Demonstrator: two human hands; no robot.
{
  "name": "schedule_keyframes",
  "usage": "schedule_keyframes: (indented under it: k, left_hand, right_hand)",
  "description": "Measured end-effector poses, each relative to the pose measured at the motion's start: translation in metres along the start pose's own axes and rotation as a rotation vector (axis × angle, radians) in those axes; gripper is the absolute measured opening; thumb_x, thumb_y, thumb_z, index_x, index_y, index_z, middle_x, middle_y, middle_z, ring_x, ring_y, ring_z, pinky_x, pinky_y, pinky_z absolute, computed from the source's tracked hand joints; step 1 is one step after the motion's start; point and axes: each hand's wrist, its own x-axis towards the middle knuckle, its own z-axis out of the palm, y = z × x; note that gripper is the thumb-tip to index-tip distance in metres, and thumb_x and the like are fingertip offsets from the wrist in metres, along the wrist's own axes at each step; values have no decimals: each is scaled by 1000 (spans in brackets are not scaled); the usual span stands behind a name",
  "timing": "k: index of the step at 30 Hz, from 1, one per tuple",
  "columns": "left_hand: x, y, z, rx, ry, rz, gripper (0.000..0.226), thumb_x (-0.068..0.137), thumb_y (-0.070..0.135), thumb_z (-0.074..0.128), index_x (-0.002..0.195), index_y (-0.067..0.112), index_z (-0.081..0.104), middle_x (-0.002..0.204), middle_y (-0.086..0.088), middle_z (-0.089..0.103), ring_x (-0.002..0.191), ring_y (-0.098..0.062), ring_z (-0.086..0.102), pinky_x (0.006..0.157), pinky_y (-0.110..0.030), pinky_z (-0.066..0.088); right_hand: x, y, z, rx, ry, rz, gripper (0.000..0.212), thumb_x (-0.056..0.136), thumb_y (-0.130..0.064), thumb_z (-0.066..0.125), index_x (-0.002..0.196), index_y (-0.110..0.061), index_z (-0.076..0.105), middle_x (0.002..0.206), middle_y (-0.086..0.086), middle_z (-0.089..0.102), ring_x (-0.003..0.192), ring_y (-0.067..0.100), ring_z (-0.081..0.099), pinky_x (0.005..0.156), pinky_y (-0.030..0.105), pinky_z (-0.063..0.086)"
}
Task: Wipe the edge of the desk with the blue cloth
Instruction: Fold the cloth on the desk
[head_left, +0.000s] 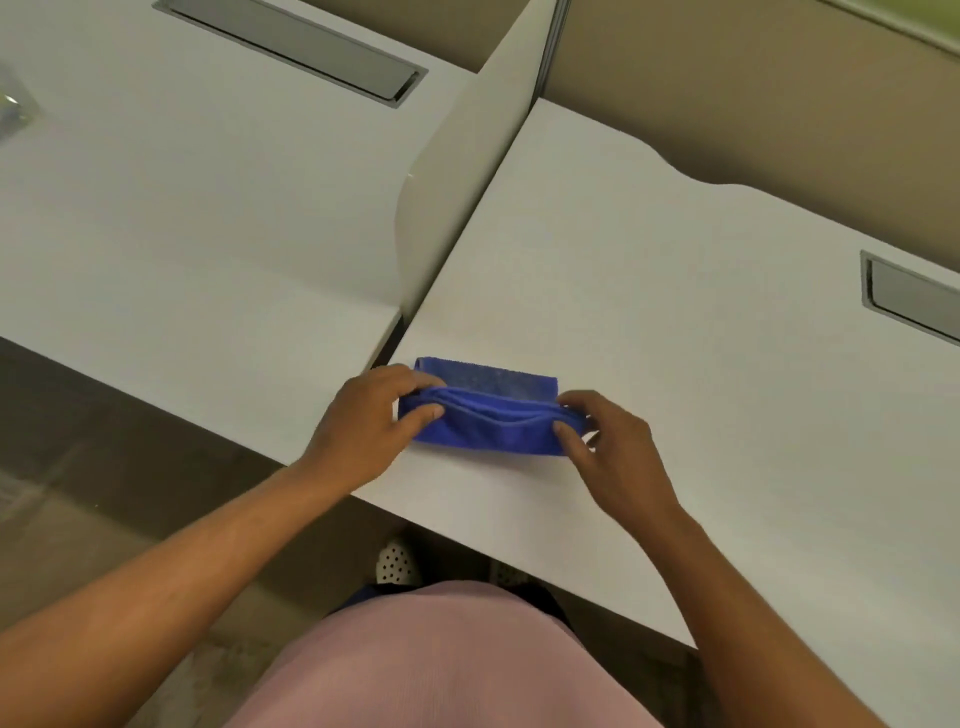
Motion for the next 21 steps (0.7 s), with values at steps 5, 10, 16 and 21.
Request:
schedule_keyframes:
  k: [5,10,16,21]
  left_hand:
    - [53,-1,2,66,11,-41,25,100,26,68,123,18,76,116,0,76,109,-21,66,100,-39,51]
    - [74,-11,16,221,-15,-108,21,100,26,66,119,24,76,114,1,76,113,-29,60,103,-53,45]
    - [61,-10,28,347,149,-5,37,101,15,62,137,16,64,133,-7,65,124,-33,56,99,-52,46]
    - [27,-10,36,489,12,562,43,87,14,67,129,4,70,129,-13,68,121,-31,63,106,-48,49]
  right_hand:
    - [50,0,7,-84,15,94,22,104,-24,59,124,-22,67,117,-5,71,96,11,60,78,19,41]
    - [71,4,18,-207,24,103,27,102,-21,61,128,-17,67,123,2,69,110,23,63,85,28,43]
    - [53,-2,25,-363,232,-39,29,96,-4,65,123,-9,72,130,11,67,114,35,62,93,46,52]
    - [23,-6,51,-404,111,-470,43,77,2,70,121,1,71,124,19,70,112,39,68,99,49,55]
